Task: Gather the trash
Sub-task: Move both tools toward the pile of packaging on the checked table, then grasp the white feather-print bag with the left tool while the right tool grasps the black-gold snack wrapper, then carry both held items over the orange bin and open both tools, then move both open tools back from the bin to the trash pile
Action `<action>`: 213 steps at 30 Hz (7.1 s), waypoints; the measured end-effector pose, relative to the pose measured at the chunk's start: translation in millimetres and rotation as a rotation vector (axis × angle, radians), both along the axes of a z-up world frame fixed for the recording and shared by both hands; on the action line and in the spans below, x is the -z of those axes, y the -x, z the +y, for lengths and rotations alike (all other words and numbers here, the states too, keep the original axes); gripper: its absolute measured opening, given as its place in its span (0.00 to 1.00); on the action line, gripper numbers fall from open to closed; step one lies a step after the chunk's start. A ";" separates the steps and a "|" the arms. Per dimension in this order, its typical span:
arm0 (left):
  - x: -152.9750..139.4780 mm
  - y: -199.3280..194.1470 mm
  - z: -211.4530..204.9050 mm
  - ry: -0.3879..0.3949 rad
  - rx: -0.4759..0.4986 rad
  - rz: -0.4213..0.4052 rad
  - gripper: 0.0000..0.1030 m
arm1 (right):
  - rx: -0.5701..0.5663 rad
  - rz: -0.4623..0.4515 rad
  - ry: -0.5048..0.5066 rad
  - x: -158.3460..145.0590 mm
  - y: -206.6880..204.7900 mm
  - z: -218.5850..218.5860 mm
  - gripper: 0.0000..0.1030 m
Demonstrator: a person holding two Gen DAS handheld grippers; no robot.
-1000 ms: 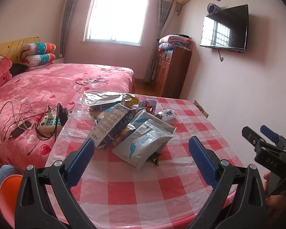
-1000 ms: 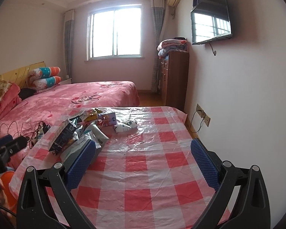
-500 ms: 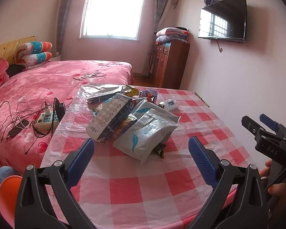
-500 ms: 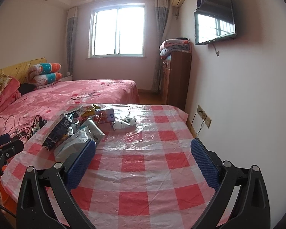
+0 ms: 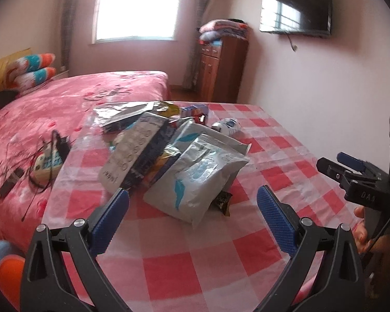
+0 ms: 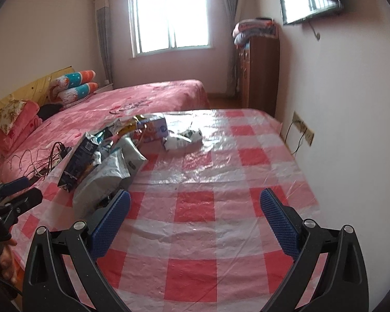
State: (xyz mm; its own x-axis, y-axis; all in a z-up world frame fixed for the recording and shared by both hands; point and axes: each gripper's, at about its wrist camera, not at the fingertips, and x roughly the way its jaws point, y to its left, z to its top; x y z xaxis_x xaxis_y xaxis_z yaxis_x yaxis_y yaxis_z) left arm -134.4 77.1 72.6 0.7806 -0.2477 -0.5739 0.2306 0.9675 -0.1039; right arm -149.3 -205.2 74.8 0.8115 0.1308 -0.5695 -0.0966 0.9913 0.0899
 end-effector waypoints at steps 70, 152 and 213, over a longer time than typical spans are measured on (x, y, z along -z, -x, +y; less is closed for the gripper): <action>28.0 -25.5 81.4 0.129 -0.093 0.131 0.76 | -0.460 0.340 -0.109 54.6 -92.5 143.0 0.42; 97.1 159.6 317.9 0.218 -0.825 0.179 0.85 | -0.977 0.294 -0.143 7.2 29.0 385.4 0.72; 127.0 81.8 281.2 0.240 -0.739 -0.010 0.51 | -0.590 0.283 -0.250 34.3 -27.2 230.5 0.85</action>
